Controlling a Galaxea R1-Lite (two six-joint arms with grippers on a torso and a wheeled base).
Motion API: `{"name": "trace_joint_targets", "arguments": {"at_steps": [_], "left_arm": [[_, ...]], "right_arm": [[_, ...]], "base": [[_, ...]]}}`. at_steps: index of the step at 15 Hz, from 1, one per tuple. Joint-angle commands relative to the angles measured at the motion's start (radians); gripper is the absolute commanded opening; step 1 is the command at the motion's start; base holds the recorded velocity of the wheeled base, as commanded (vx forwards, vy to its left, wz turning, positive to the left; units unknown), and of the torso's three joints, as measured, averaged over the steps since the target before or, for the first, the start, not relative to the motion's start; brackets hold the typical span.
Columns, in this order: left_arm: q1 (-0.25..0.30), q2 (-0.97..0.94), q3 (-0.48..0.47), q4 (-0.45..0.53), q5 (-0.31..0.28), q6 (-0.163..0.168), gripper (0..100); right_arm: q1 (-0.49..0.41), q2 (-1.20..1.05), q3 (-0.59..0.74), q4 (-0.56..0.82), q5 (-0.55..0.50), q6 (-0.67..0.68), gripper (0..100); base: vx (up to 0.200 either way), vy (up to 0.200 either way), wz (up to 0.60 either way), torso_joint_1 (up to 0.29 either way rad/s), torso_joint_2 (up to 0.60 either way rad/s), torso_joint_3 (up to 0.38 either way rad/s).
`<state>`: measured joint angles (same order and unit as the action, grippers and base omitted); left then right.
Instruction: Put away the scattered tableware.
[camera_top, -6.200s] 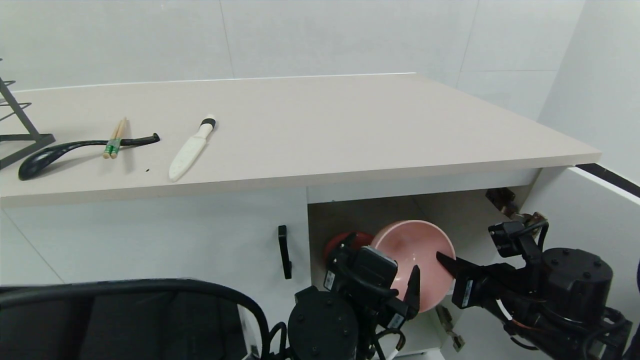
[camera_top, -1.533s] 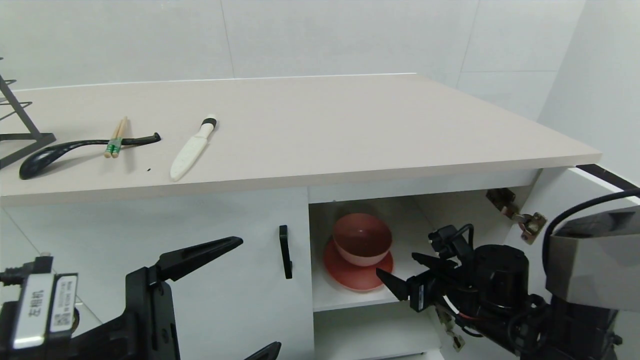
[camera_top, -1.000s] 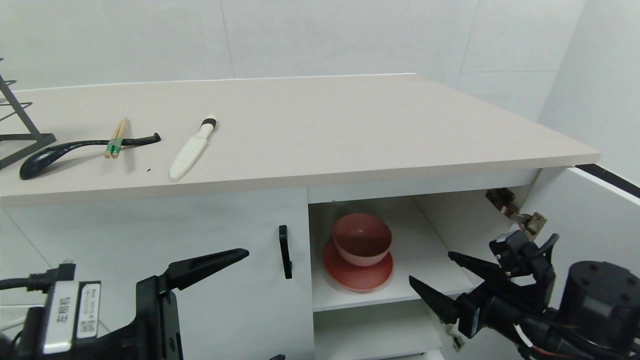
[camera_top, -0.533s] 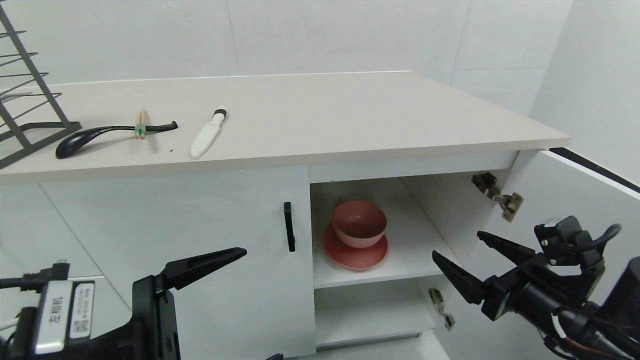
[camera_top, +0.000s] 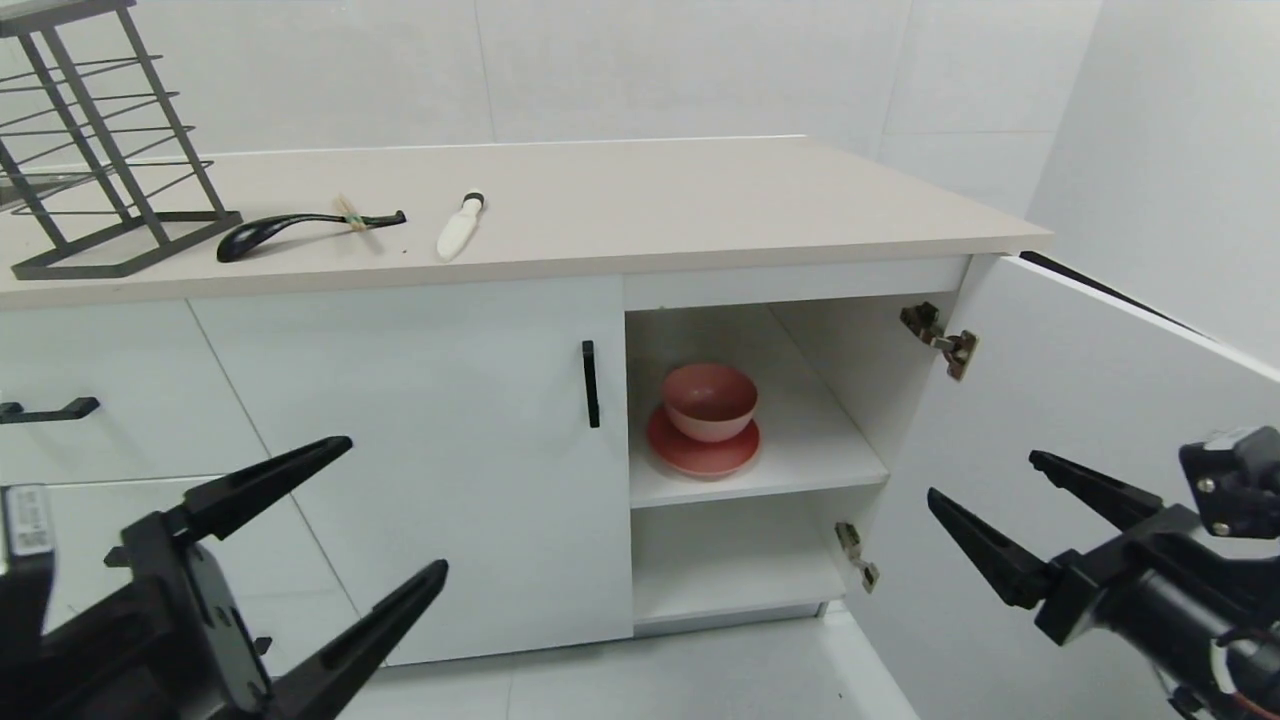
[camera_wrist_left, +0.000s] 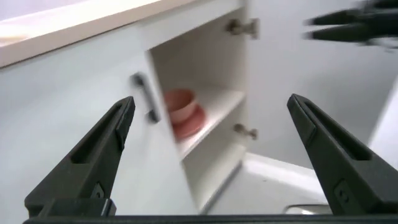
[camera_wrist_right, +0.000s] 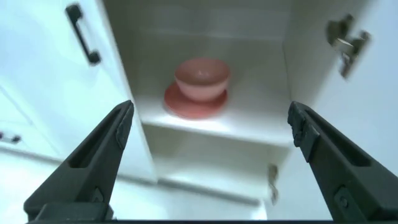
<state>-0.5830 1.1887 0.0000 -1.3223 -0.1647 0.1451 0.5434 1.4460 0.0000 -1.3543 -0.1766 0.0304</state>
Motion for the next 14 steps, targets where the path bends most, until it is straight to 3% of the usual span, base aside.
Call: {"name": "trace_joint_targets", "arguments": {"at_steps": [1, 3, 5, 6, 7, 8, 9, 11, 14], "left_arm": [[0.117, -0.258, 0.0, 0.17, 0.02, -0.024, 100], [0.239, -0.489, 0.0, 0.465, 0.016, -0.032, 100], [0.316, -0.744, 0.0, 0.761, 0.014, -0.038, 100], [0.353, -0.859, 0.0, 0.87, 0.013, -0.073, 100], [0.396, -0.976, -0.002, 0.947, 0.005, -0.173, 100], [0.411, -1.02, 0.0, 0.959, -0.013, -0.223, 100], [0.422, -1.034, 0.0, 0.966, -0.027, -0.242, 100], [0.45, -1.06, 0.0, 1.0, -0.038, -0.24, 100], [0.489, -1.086, 0.0, 1.04, -0.045, -0.236, 100]], "right_arm": [[-0.079, -0.334, 0.0, 0.271, -0.004, -0.037, 100], [-0.126, -0.555, 0.0, 0.506, 0.0, -0.058, 100], [-0.227, -0.773, -0.003, 0.739, 0.005, -0.095, 100], [-0.298, -0.877, -0.011, 0.831, 0.009, -0.107, 100], [-0.393, -1.029, -0.044, 0.951, 0.06, -0.11, 100], [-0.461, -1.133, -0.077, 1.049, 0.103, -0.11, 100], [-0.511, -1.207, -0.098, 1.139, 0.123, -0.109, 100], [-0.592, -1.374, -0.173, 1.353, 0.22, -0.104, 100], [-0.551, -1.339, -0.186, 1.357, 0.321, -0.064, 100]], "base": [[0.0, 0.0, 0.0, 0.0, 0.0, 0.0], [0.0, 0.0, 0.0, 0.0, 0.0, 0.0], [0.0, 0.0, 0.0, 0.0, 0.0, 0.0], [0.0, 0.0, 0.0, 0.0, 0.0, 0.0], [0.0, 0.0, 0.0, 0.0, 0.0, 0.0], [0.0, 0.0, 0.0, 0.0, 0.0, 0.0], [0.0, 0.0, 0.0, 0.0, 0.0, 0.0], [0.0, 0.0, 0.0, 0.0, 0.0, 0.0], [0.0, 0.0, 0.0, 0.0, 0.0, 0.0]]}}
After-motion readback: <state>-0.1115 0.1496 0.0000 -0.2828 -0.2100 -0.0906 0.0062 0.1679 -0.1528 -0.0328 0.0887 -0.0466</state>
